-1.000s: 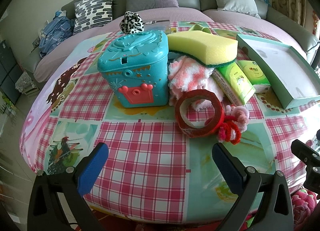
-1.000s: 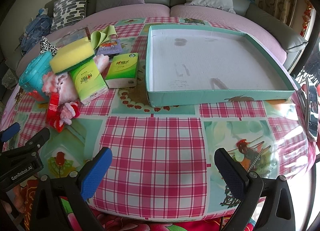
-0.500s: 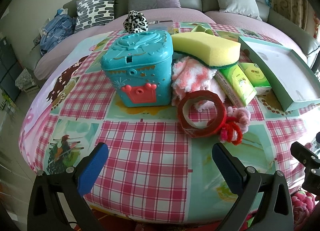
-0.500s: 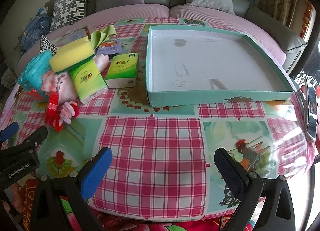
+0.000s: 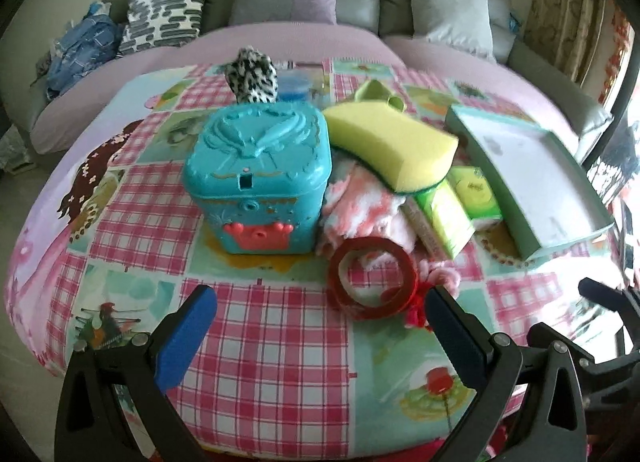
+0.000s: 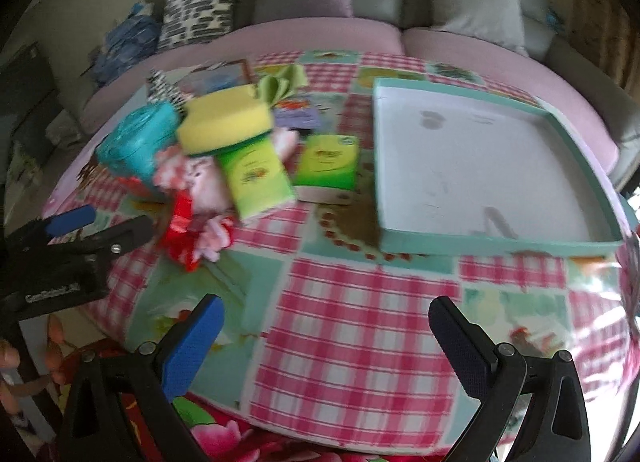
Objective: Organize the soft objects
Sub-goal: 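Grasp the red tape roll with the left tool while the right grasps the red flower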
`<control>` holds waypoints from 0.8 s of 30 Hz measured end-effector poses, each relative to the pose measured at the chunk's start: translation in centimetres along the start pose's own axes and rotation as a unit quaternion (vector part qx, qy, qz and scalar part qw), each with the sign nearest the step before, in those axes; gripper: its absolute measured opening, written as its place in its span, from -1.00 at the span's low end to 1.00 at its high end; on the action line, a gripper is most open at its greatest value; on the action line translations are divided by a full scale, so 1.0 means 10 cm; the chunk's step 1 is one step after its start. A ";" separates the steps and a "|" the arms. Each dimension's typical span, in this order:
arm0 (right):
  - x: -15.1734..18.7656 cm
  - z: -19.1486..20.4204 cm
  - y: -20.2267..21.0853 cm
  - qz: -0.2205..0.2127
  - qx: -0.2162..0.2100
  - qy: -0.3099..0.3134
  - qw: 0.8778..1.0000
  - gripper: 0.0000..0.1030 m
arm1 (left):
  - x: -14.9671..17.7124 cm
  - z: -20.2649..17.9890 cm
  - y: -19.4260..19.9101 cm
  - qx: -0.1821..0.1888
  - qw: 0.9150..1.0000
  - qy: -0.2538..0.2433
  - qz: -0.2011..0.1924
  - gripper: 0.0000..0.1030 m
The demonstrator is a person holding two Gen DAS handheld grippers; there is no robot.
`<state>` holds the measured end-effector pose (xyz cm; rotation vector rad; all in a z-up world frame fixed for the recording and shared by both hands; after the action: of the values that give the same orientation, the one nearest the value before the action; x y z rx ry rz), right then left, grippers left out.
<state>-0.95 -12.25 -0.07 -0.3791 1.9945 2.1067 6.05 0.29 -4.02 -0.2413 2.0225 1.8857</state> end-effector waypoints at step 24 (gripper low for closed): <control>-0.40 0.93 -0.57 0.038 -0.057 0.135 0.988 1.00 | -0.06 0.38 -0.14 0.003 0.999 0.017 0.032 1.00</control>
<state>4.36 -2.54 -3.71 -0.6508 2.0645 2.3306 7.65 3.89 -5.28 -0.2107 2.0808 1.9274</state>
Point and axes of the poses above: each gripper's, at about its wrist camera, not at the fingertips, and y roughly against the way its jaws point, z to its left, x to its underside, the point moved 7 cm from there along -y, roughly the way its jaws point, and after that the axes turned 12 degrees about z, right-handed, at the moved point
